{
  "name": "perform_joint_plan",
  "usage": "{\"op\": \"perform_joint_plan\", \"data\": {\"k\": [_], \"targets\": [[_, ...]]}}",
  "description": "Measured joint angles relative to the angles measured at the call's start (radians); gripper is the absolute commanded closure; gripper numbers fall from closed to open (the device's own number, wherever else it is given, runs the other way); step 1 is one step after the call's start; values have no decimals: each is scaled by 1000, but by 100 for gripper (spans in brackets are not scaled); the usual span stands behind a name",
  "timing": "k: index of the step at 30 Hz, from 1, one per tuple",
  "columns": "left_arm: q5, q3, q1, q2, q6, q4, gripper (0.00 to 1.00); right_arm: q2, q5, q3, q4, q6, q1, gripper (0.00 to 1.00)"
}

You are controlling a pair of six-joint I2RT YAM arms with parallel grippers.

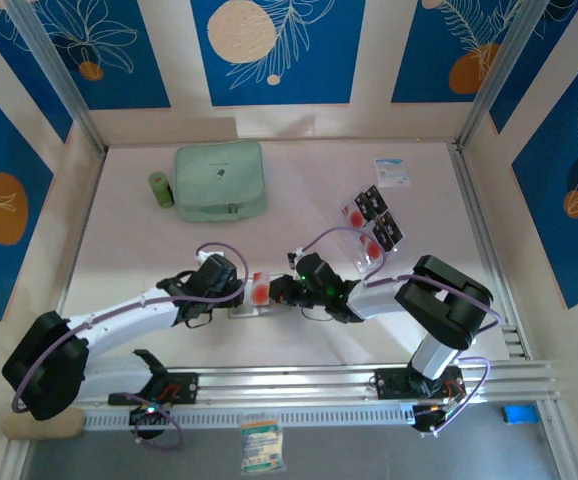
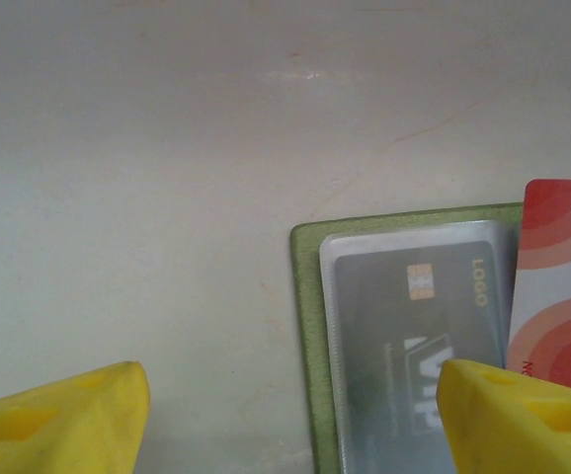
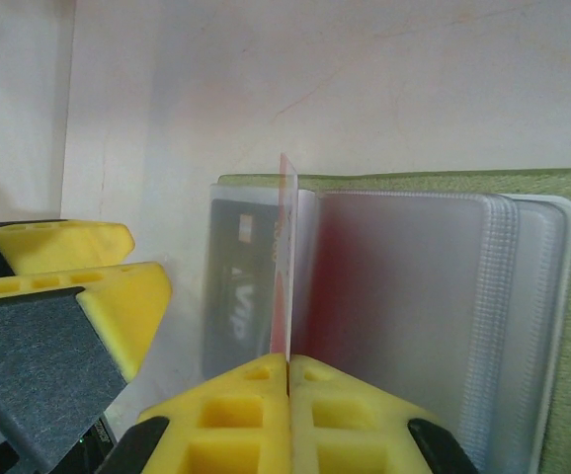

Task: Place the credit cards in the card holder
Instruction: Insert the credit card into the card slot.

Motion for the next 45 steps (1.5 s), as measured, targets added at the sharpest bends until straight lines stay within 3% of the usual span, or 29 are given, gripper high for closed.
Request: {"op": "perform_joint_plan", "data": {"k": [19,45], "targets": [[14,-25,0,58,-1,27,33,0,3,-34,33,1,-16,100],[14,-37,0,69,-1,47,36,45,-24,-35,75,22,-11,100]]}}
